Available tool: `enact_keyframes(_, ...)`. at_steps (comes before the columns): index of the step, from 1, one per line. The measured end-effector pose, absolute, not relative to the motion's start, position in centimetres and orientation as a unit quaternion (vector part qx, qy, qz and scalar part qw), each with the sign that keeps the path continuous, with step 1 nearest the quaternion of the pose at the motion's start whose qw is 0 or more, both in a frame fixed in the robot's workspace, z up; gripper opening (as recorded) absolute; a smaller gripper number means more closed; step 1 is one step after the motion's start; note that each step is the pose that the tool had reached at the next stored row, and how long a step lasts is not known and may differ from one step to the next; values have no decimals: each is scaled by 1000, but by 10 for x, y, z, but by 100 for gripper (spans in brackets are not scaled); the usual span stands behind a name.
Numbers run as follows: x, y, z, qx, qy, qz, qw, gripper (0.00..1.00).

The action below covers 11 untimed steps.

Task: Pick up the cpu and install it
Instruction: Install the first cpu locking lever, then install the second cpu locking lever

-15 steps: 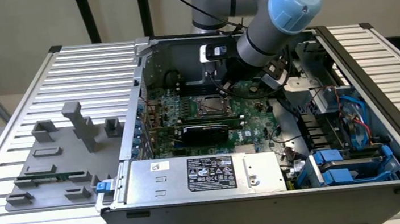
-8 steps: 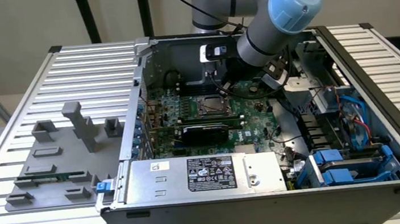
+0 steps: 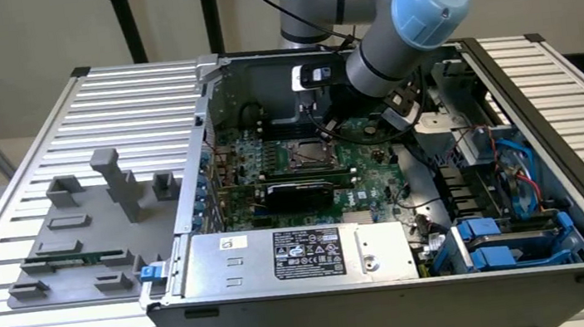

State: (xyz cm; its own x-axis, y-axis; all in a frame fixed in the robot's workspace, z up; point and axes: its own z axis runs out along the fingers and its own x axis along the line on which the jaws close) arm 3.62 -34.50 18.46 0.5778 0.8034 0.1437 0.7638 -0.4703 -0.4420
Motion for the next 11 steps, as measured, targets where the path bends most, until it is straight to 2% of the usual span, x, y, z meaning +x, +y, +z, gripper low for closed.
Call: enact_keyframes(11,36,-345,185,-856,-458,42,236,11)
